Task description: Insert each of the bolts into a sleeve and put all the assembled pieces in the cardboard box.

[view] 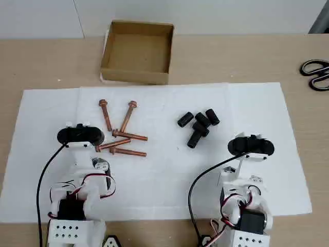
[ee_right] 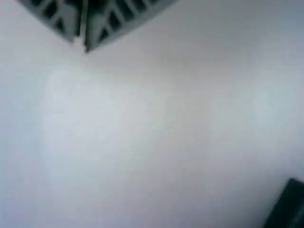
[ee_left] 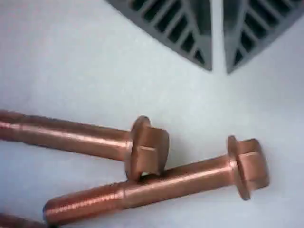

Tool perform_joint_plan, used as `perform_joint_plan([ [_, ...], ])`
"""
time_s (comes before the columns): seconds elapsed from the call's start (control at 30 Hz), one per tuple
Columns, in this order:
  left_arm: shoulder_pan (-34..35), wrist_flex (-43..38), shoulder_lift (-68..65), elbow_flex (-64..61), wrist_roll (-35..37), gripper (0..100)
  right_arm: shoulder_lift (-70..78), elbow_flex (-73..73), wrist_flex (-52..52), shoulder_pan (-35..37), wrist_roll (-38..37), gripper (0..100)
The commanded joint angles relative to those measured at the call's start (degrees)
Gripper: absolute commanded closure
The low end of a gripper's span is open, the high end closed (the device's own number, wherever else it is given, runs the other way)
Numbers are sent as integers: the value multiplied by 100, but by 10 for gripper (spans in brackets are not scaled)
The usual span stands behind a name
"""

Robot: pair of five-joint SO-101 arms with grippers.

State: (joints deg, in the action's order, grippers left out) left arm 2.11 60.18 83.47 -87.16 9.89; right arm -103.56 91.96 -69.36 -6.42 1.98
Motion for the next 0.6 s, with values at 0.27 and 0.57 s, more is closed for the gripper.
perform_joint_plan([
  [0.27, -598, -97, 62, 31, -79, 993, -48, -26, 136, 435, 18, 995],
  [0.57, -580, -607, 53, 541, -1908, 994, -40, -141, 259, 444, 18, 995],
])
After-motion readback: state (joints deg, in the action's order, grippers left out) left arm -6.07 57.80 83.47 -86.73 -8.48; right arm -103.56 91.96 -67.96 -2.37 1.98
